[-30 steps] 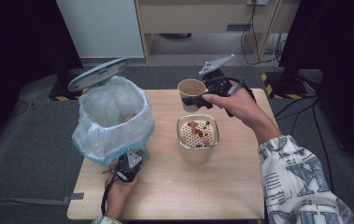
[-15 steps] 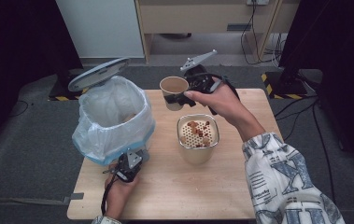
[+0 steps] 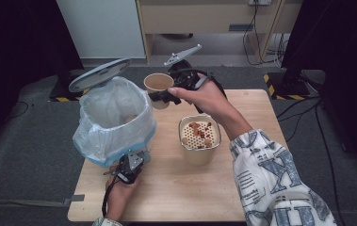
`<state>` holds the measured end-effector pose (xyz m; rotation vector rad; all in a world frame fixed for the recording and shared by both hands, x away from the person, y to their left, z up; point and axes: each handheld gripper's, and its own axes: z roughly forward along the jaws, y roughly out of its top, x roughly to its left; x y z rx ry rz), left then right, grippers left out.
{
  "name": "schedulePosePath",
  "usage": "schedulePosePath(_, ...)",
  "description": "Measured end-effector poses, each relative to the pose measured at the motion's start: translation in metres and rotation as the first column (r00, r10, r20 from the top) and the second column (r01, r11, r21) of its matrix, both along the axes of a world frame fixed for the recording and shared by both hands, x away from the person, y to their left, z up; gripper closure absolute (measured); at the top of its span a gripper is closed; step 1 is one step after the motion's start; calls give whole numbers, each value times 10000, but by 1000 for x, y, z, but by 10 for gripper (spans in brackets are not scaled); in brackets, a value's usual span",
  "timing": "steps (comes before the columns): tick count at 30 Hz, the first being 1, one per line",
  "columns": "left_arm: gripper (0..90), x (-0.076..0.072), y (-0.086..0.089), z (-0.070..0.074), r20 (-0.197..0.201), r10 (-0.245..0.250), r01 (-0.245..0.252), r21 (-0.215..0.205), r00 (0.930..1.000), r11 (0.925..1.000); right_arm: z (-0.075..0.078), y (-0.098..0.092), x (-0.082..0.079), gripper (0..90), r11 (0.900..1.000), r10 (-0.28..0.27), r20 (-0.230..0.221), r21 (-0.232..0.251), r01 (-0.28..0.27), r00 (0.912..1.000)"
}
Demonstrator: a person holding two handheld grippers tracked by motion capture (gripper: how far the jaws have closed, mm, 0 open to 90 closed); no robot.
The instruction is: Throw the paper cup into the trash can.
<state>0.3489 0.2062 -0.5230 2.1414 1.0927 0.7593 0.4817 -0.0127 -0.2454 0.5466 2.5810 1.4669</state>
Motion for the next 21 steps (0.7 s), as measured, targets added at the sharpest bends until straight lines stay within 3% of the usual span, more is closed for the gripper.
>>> schedulePosePath(13, 894, 0, 0, 0, -4, 7, -7, 3, 10000, 10000, -10, 31, 6, 320, 10000, 35, -142, 88, -34, 9999)
schedulePosePath(21, 894, 0, 0, 0, -5, 6, -6, -5, 10000, 10000, -14, 48, 8, 317, 9998, -110, 2, 142, 110, 9999)
